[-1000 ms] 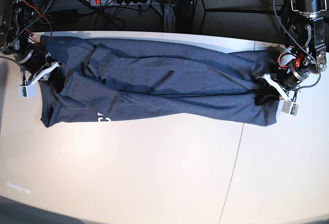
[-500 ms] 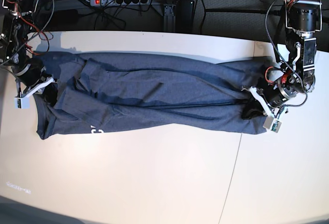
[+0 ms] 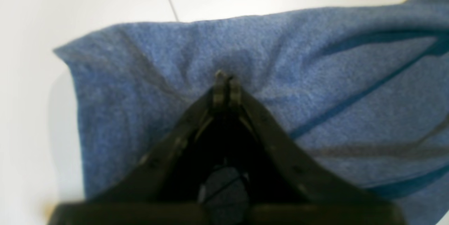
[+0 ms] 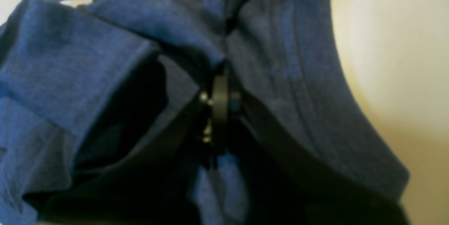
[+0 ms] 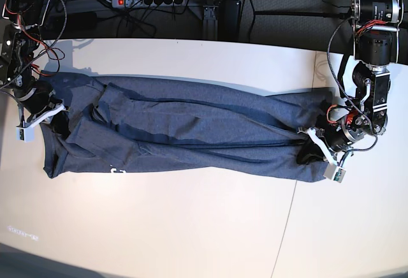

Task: Fold the T-shirt properly
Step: 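Open the left gripper and release the shirt's end, then regrasp the shirt's end with the left gripper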

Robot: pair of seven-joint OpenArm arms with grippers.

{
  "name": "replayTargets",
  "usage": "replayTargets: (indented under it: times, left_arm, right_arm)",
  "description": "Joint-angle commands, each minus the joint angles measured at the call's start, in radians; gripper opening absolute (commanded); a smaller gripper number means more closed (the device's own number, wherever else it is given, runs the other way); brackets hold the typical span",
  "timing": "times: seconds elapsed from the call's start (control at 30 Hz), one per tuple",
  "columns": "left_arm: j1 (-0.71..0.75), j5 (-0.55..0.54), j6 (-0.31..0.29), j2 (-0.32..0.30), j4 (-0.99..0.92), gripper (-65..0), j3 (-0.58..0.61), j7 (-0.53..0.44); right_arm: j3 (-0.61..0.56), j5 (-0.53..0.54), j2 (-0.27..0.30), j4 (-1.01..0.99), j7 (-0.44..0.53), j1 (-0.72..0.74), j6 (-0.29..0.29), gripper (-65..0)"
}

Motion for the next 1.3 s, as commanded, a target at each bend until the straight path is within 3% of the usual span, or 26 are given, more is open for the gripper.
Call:
replayTargets:
  times: [0.0,0.2,0.33,0.47,0.53,0.6,0.7,0.8,0.9,1.07,1.27]
  left_arm:
    - [-0.016,-0.02,-0.001,-0.018,0.012,-65.0,-0.003,0.027]
    - [-0.016,-0.215,-0.011,-0.018,0.119,-65.0,-0.005,0.192]
    - [-0.016,-0.286,-0.019,-0.03,0.243,-64.4,-0.021,0.235]
    - [-0.025,-0.299,-0.019,-0.089,0.333,-41.6,-0.025,0.245]
    - [-0.031,-0.299,-0.017,-0.124,0.336,-35.2,-0.025,0.282]
    - [-0.032,-0.282,0.058,-0.15,0.328,-31.4,-0.026,0.343]
    - [-0.032,-0.251,0.114,-0.183,0.291,-30.4,-0.026,0.379]
    - [-0.033,-0.253,0.13,-0.206,0.223,-30.2,-0.04,0.378]
    - [-0.032,-0.276,0.129,-0.209,0.134,-28.8,-0.101,0.382]
    - [-0.032,-0.415,0.1,-0.209,0.019,-28.8,-0.21,0.461]
    - [-0.027,-0.541,0.068,-0.208,-0.051,-28.8,-0.22,0.537]
  right_arm:
    - [0.003,-0.031,0.016,-0.001,-0.037,0.002,-0.001,-65.0]
    - [0.003,-0.031,0.016,-0.001,-0.037,-0.001,-0.001,-65.0]
    - [0.003,-0.031,0.016,-0.001,-0.038,-0.001,-0.001,-65.0]
    - [0.003,-0.031,0.016,-0.001,-0.042,-0.001,-0.001,-65.0]
    - [0.003,-0.031,0.016,-0.001,-0.043,-0.001,-0.001,-65.0]
    - [0.003,-0.031,0.016,-0.001,-0.045,-0.001,-0.001,-65.0]
    - [0.003,-0.029,0.016,-0.001,-0.044,-0.001,-0.001,-65.0]
    - [0.003,-0.03,0.016,-0.001,-0.045,-0.002,-0.001,-65.0]
    - [0.003,-0.03,0.016,-0.001,-0.053,-0.002,-0.001,-65.0]
    - [0.003,-0.03,0.016,-0.001,-0.056,-0.002,-0.001,-65.0]
    - [0.003,-0.03,0.016,-0.001,-0.057,-0.002,-0.001,-65.0]
